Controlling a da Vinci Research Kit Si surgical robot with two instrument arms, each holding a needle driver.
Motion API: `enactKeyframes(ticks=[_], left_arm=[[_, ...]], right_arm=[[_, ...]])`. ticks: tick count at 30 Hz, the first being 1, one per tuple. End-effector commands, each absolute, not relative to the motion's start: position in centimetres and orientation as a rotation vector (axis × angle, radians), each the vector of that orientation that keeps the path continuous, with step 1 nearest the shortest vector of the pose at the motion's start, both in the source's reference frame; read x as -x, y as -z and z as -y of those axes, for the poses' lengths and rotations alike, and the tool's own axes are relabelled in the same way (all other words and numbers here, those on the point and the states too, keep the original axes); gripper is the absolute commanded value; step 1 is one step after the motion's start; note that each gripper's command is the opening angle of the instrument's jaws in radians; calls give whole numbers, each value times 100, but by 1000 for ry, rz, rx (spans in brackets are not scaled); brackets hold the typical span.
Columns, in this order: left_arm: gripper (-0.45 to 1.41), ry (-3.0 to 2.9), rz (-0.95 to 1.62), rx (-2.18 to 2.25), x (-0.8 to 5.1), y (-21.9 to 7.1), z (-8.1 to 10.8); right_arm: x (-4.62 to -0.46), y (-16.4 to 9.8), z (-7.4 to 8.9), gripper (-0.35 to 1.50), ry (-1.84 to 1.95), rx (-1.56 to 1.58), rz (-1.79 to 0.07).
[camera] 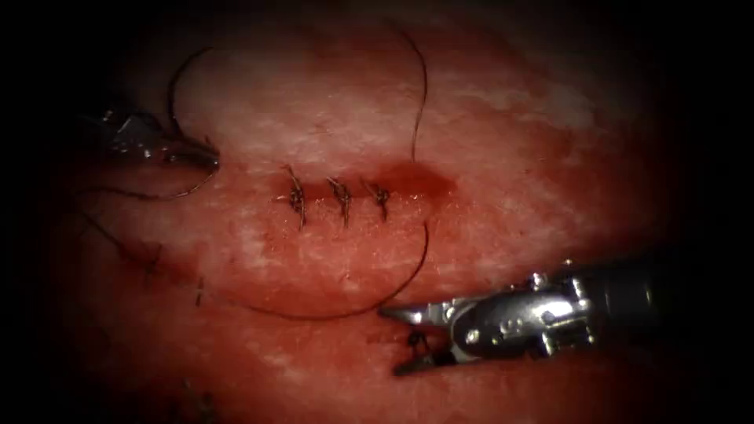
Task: Wound Closure
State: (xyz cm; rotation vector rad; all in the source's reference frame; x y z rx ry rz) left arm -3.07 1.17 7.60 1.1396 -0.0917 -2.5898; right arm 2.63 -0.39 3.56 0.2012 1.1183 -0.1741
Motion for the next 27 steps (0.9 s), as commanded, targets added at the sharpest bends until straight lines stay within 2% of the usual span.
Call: enactKeyframes(ticks=[1, 5, 7, 10, 11, 12, 14, 16, 20, 23, 27], left_arm=[[-45, 2598, 98, -1158, 315, -767, -113], [-45, 2650, 138, -1257, 324, -761, -123], [-45, 2699, 154, -1395, 329, -745, -128], [-45, 2736, 131, -1416, 331, -739, -133], [-21, 2766, 126, -1415, 332, -739, -133], [32, 2809, 128, -1409, 332, -742, -132], [74, 2886, 78, -1394, 330, -746, -129], [74, 2923, 69, -1357, 328, -747, -127], [63, 2959, 49, -1285, 327, -747, -126], [37, 2823, 94, -1187, 327, -747, -126], [-11, 2553, 10, -1077, 331, -748, -120]], right_arm=[[-264, -357, 44, 63, 158, -204, -1134], [-245, -335, 28, 63, 98, -230, -1247], [-215, -303, 1, 63, 24, -223, -1359], [-209, -296, -8, 63, -13, -217, -1390], [-209, -296, -8, 63, -14, -214, -1389], [-214, -301, -4, 64, -14, -206, -1390], [-222, -306, 0, 68, -8, -210, -1369], [-226, -308, 3, 68, -3, -210, -1358], [-228, -309, 3, 68, -2, -209, -1355], [-228, -310, 3, 68, -2, -209, -1354], [-228, -310, 4, 68, -1, -208, -1355]])
